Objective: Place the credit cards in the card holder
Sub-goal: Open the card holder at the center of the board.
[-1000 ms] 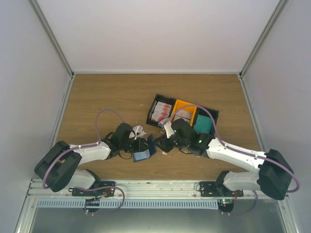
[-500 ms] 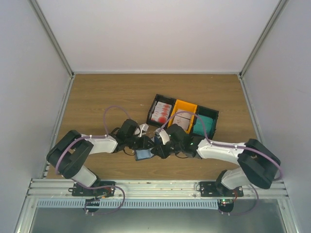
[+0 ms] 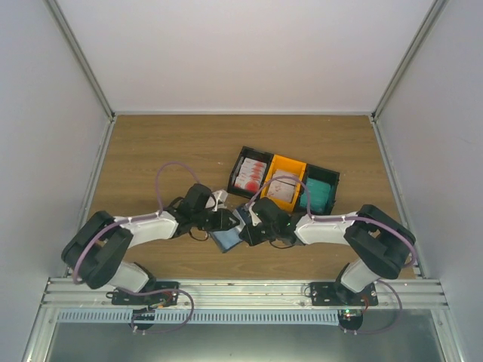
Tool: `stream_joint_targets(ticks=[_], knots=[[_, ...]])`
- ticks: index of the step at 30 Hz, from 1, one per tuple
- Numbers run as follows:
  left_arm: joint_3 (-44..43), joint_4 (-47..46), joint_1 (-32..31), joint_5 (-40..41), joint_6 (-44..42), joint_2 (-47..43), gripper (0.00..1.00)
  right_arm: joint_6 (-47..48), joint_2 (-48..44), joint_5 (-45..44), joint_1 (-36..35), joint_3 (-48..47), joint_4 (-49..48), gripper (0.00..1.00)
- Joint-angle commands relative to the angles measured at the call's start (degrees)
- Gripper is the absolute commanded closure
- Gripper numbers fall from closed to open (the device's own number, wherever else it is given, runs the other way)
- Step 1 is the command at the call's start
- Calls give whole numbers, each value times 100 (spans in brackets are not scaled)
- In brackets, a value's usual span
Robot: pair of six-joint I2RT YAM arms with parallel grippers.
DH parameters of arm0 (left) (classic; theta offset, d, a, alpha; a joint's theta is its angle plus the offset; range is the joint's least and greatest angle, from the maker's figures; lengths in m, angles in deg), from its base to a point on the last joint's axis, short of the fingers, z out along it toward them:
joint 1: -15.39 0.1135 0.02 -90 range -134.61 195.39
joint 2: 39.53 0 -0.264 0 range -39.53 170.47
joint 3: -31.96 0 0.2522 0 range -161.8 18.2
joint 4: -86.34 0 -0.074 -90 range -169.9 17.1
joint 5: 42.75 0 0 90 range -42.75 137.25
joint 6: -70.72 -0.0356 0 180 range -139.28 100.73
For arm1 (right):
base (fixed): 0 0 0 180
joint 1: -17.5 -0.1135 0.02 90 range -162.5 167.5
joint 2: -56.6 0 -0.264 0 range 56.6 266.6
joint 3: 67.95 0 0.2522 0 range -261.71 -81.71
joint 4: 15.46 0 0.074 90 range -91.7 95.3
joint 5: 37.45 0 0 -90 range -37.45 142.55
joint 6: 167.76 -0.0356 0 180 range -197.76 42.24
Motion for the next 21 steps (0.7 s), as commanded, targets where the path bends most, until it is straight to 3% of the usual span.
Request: stream_joint_targets(ticks=[1, 5, 10, 15, 21], knots=[[-41, 724, 31, 1046, -166, -694, 58, -244, 138, -467, -32, -11, -8, 83], [-11, 1323, 30, 1631, -195, -1168, 49, -279, 242, -522, -76, -60, 44, 76], [142, 1502, 31, 1661, -121, -1280, 44, -280, 389, -622, -131, -180, 136, 67], [244, 1314, 26, 1394, -69, -1045, 45, -213, 467, -763, -185, -284, 239, 61], [237, 1159, 25, 1044, -24, -607, 48, -218, 584, -736, -222, -310, 233, 61]])
